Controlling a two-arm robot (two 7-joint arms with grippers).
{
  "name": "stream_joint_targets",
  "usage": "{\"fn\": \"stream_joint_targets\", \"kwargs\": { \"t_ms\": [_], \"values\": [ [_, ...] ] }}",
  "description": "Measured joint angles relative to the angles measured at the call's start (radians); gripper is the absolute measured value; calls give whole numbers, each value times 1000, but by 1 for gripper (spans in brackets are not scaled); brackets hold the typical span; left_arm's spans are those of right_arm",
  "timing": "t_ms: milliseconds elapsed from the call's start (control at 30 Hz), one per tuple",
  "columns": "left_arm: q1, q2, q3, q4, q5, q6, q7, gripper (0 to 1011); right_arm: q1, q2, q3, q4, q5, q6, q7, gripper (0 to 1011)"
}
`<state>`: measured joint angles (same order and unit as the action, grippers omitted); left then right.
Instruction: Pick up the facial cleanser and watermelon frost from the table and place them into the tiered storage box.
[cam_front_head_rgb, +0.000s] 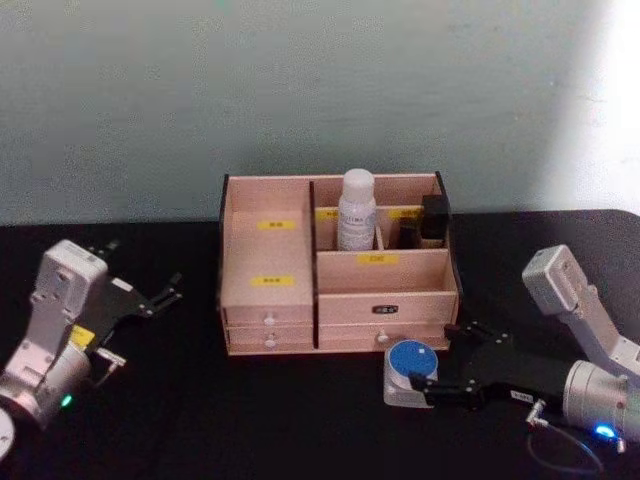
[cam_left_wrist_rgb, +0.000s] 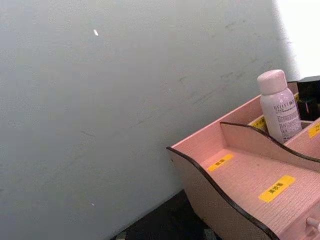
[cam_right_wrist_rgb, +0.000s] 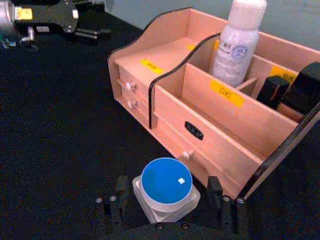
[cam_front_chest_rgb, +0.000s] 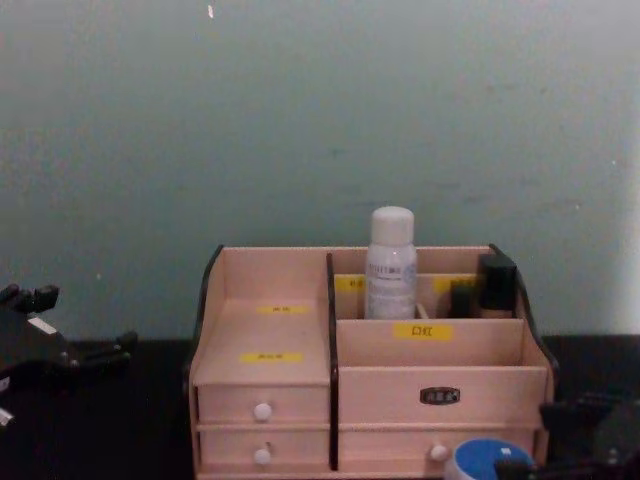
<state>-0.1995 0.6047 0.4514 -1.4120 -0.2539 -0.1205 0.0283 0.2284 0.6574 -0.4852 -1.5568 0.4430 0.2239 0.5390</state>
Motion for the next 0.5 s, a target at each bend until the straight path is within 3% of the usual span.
{"fn": "stream_joint_targets", "kwargs": {
  "t_ms": [500],
  "values": [
    [0,0,0,0,0,0,0,1001,48,-16,-36,47,-44,30,33,1000]
  ]
}}
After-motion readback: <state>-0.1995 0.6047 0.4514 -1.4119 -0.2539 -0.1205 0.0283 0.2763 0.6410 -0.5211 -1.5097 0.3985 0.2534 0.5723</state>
